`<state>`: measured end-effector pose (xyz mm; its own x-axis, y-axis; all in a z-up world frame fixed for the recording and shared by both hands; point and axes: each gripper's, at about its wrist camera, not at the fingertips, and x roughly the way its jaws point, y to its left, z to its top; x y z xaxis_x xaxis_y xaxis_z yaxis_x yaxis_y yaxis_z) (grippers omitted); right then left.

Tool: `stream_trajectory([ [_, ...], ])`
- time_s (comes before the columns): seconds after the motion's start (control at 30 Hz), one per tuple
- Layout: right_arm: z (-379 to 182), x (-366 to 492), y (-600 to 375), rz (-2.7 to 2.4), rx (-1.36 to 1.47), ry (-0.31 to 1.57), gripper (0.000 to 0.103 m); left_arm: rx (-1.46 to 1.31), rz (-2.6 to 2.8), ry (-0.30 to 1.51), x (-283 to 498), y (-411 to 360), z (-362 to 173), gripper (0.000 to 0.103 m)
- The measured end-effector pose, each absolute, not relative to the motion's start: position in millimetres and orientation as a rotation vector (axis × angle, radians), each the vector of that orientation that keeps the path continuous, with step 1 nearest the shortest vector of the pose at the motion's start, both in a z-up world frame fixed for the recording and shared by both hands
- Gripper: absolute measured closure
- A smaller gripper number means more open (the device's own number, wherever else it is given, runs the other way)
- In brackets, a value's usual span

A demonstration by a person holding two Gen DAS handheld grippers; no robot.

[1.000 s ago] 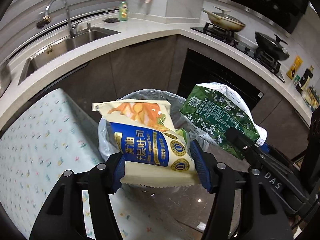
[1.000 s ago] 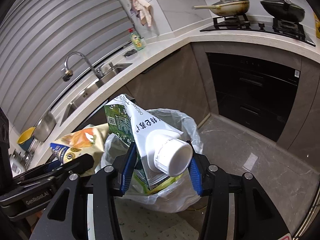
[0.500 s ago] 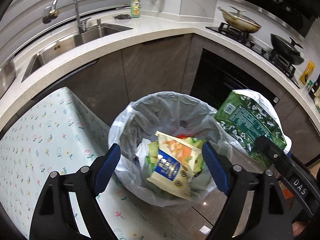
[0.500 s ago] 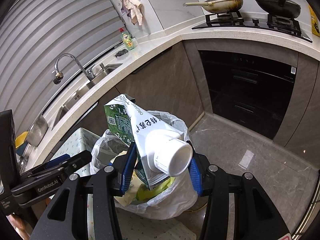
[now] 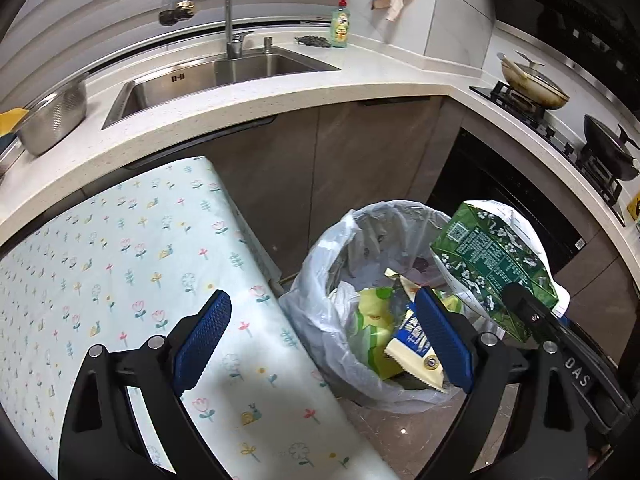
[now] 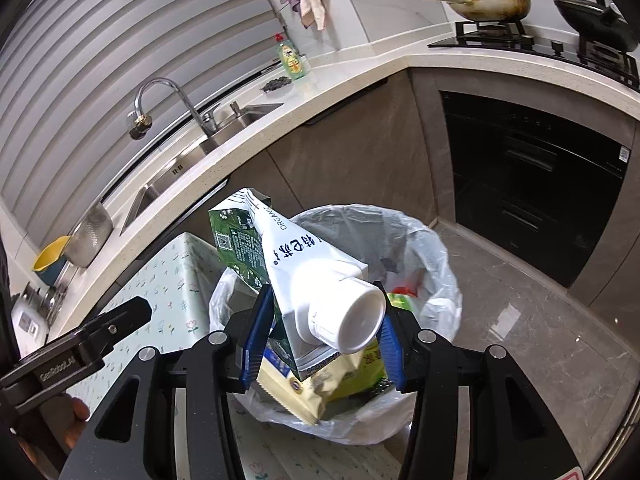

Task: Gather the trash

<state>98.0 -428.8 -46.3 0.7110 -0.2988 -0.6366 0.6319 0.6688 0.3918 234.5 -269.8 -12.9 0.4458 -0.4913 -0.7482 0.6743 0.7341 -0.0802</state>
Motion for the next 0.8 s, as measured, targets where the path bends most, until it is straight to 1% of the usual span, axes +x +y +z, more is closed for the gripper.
stream_trajectory([
  [0.03, -47, 102, -428, -0.551, 0.637, 0.562, 0.053, 0.243, -0.722, 0.836, 235, -267, -13, 0.014],
  [0.07, -47, 108, -427, -0.552, 0.626, 0.565, 0.046, 0.242, -0.714, 0.836, 236, -265, -12, 0.014],
  [0.13, -46, 114, -424, -0.553, 0.615, 0.568, 0.041, 0.237, -0.703, 0.837, 238, -261, -12, 0.014],
  [0.43, -35, 106, -408, -0.540, 0.599, 0.572, 0.040, 0.215, -0.671, 0.838, 235, -239, -10, 0.013],
  [0.57, -29, 97, -400, -0.540, 0.590, 0.572, 0.036, 0.214, -0.660, 0.830, 227, -232, -6, 0.013],
  [0.7, -19, 91, -388, -0.536, 0.550, 0.580, 0.034, 0.213, -0.648, 0.817, 218, -224, -1, 0.011],
  [0.8, -10, 87, -379, -0.538, 0.501, 0.585, 0.030, 0.219, -0.634, 0.810, 210, -218, 3, 0.009],
])
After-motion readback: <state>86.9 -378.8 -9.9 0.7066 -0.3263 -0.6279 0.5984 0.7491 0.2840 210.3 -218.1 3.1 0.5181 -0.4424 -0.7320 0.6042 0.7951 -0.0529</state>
